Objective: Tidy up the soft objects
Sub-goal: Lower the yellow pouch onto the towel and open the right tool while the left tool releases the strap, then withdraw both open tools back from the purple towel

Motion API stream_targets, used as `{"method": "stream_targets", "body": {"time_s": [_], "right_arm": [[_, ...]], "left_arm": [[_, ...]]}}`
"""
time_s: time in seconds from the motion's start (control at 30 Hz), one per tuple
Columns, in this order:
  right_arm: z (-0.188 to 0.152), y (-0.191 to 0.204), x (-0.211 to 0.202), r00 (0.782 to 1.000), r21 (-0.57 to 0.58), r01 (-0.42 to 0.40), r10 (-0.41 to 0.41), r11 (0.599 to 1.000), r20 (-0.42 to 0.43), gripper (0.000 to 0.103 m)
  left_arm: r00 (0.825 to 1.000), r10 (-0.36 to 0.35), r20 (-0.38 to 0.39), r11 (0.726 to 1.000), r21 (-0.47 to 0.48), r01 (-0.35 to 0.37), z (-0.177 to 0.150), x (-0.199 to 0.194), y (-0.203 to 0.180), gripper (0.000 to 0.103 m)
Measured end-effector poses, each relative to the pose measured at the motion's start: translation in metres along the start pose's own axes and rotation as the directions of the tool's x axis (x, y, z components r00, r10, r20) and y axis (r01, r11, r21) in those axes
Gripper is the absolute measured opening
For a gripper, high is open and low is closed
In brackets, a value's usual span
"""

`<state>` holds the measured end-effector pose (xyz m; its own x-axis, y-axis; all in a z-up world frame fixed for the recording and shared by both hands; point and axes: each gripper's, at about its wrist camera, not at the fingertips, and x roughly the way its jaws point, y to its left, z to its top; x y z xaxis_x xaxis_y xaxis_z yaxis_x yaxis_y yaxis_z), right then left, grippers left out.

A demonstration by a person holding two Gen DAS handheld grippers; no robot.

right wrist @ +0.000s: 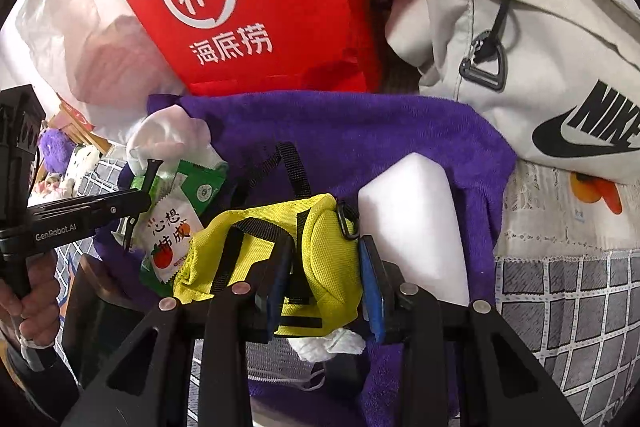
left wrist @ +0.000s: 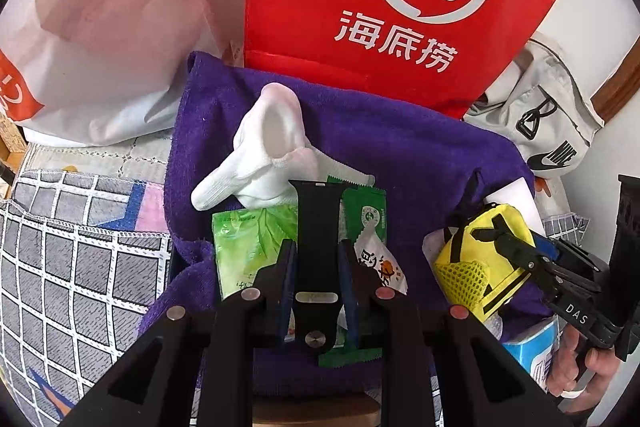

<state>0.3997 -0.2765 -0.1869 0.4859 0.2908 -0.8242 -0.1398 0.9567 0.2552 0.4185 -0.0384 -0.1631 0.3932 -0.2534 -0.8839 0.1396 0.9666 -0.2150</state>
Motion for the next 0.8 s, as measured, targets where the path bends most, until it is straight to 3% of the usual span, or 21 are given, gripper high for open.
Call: {"method": "stream_targets", "body": {"time_s": [0.1, 0.23, 0.37, 0.5, 0.6, 0.8], "right_arm": [[0.000, -0.001, 0.000, 1.000, 0.006, -0.017, 0.017, 1.000, -0.001, 0.039], [0.000, 0.003, -0.004, 1.000, -0.011, -0.019, 0.019, 1.000, 0.006, 0.055], [-0.001, 0.010, -0.014, 1.000, -0.023, 0.001, 0.000, 1.000, 0.031, 0.065], [0.001, 0.016, -0.030, 0.999, -0.014, 0.003, -0.002, 1.000, 0.046, 0.066], [-0.001, 0.022, -0.046, 0.998, -0.016, 0.013, -0.012, 1.000, 0.064, 0.074], [-0.016, 0.032, -0.074, 0.996, 0.001, 0.050, -0.050, 0.999, 0.069, 0.074]], "left_arm": [[1.000, -0.016, -0.007, 1.000, -0.006, 0.016, 0.001, 0.001, 0.002, 0.021], [0.999, 0.001, -0.048, 1.000, 0.009, -0.001, 0.002, 0.005, -0.001, 0.039], [0.999, 0.005, -0.044, 1.000, 0.013, -0.004, -0.003, -0.004, -0.004, 0.043], [0.999, 0.019, -0.028, 1.000, 0.024, -0.019, -0.011, -0.022, -0.007, 0.047], [1.000, 0.021, -0.015, 0.999, 0.030, -0.020, -0.018, -0.037, -0.010, 0.051], [1.000, 0.026, 0.011, 0.998, 0.058, -0.026, -0.037, -0.070, -0.019, 0.057]]}}
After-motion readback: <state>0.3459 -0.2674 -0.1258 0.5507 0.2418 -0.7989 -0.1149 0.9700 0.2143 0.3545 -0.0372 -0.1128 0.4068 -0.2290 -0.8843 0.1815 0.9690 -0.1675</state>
